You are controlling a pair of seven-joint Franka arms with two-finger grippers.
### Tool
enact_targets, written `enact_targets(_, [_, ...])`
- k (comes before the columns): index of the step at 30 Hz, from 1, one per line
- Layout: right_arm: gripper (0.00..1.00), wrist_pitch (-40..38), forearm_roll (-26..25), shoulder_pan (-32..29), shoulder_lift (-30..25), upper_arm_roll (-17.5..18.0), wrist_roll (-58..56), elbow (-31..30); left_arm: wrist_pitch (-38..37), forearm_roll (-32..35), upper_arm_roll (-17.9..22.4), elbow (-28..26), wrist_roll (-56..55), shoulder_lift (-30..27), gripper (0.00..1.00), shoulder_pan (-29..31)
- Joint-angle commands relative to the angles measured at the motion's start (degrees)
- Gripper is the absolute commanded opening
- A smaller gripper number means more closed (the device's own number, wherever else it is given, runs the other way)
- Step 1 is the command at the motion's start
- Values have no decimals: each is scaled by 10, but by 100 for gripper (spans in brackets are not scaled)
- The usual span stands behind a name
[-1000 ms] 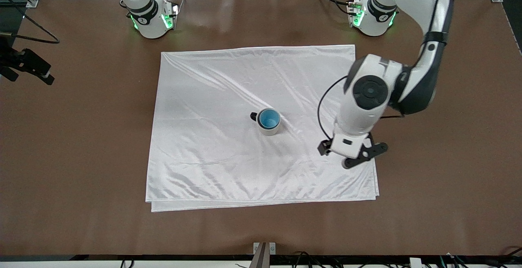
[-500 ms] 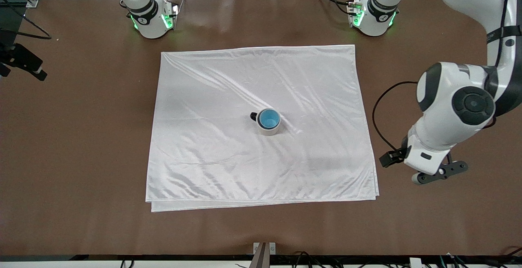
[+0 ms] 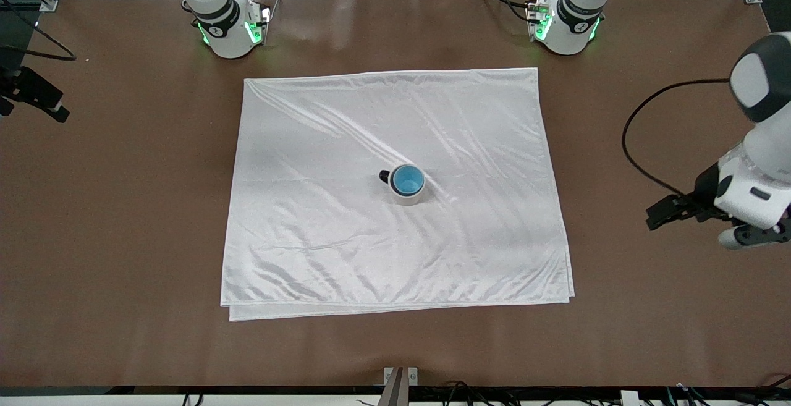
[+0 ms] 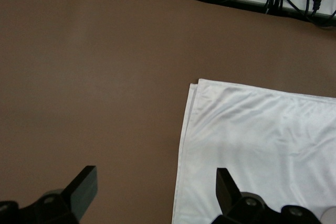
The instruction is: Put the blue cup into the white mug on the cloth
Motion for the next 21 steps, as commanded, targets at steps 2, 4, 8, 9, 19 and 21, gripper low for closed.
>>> enact_targets(2, [100,-11,6,-7,11,9,4,21,-78,-16,-8,-59,43,-114,100,25])
enact_targets(4, [100,-12,6,-6,16,8,3,23,-98,-16,-8,-59,59,-132,100,32])
enact_targets(8, [100,-16,5,-6,22,8,3,34,-121,-16,-11,-59,71,-157,100,47])
enact_targets(9, [100,-20,5,-6,24,8,3,37,-131,-15,-12,-60,74,-163,100,52])
enact_targets(19, [100,-32,6,-8,46,8,3,61,-242,-16,-19,-59,147,-192,100,57])
enact_targets(21, [100,-32,5,-9,46,8,4,61,-248,-9,-33,-59,164,-193,100,61])
